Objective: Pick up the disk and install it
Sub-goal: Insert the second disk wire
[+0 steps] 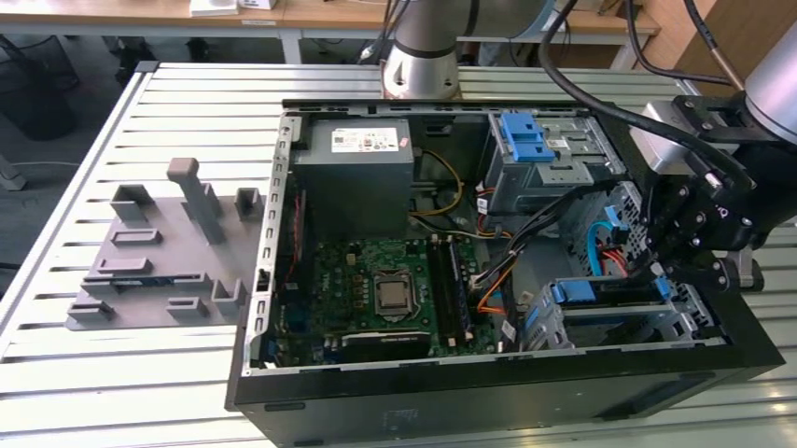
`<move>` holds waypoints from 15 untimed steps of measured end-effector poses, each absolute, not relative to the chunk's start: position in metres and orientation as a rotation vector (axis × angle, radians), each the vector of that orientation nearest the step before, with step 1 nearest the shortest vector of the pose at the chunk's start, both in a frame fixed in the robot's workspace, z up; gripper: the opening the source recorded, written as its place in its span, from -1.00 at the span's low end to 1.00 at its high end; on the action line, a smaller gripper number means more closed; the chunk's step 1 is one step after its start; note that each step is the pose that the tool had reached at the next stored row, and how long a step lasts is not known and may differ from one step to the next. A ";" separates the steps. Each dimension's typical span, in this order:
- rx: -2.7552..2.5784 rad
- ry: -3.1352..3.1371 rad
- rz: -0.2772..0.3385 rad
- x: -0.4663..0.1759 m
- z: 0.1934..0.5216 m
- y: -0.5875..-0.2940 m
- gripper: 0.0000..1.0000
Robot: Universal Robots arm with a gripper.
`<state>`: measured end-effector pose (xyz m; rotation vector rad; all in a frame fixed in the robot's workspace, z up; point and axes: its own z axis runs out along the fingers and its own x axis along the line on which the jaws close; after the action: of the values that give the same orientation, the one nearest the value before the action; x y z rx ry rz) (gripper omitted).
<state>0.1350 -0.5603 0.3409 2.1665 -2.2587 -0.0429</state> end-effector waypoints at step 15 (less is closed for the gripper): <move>2.167 -2.259 -0.042 0.128 0.341 -0.560 -0.79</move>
<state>0.1278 -0.5603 0.3408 2.1671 -2.2592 -0.0420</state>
